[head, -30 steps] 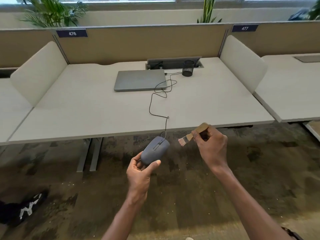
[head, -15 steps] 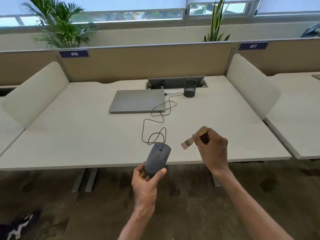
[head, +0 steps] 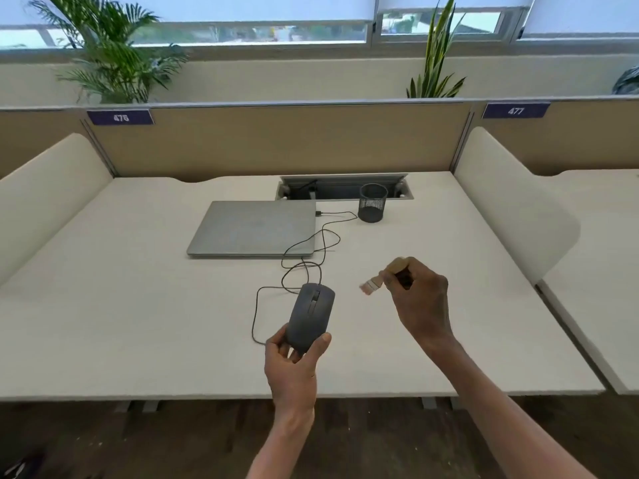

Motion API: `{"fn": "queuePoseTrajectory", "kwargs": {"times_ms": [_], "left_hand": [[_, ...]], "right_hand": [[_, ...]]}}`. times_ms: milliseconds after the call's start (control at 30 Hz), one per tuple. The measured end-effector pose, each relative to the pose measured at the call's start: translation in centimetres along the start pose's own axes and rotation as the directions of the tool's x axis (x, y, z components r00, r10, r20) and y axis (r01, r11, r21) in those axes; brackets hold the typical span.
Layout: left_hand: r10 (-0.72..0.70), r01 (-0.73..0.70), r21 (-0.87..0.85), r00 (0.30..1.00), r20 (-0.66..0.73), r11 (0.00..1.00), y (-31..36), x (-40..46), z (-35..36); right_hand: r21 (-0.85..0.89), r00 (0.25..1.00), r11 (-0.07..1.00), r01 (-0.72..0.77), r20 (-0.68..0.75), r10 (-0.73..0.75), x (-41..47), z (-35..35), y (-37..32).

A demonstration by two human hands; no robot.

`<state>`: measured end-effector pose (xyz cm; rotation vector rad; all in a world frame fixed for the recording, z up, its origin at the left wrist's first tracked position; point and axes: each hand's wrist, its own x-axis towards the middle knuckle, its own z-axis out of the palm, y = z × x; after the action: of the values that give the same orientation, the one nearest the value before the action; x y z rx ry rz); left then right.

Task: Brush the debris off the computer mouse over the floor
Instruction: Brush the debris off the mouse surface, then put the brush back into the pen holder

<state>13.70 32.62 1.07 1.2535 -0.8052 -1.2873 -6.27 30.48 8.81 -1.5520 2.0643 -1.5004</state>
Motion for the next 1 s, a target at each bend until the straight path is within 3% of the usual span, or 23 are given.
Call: {"fn": "queuePoseTrajectory", "kwargs": {"times_ms": [200, 633, 1000], "left_hand": [[-0.006, 0.006, 0.013, 1.0, 0.024, 1.0, 0.2, 3.5, 2.2], [-0.048, 0.048, -0.009, 0.996, 0.074, 0.999, 0.6, 10.2, 7.1], [-0.08, 0.08, -0.008, 0.996, 0.039, 0.997, -1.4, 13.3, 12.6]], "right_hand": [[-0.046, 1.0, 0.999, -0.016, 0.013, 0.017, 3.8, 0.9, 1.3], [-0.13, 0.989, 0.991, -0.015, -0.15, -0.004, 15.8, 3.9, 3.5], [-0.206, 0.992, 0.977, 0.059, -0.094, -0.08, 27.2, 7.8, 8.0]]}}
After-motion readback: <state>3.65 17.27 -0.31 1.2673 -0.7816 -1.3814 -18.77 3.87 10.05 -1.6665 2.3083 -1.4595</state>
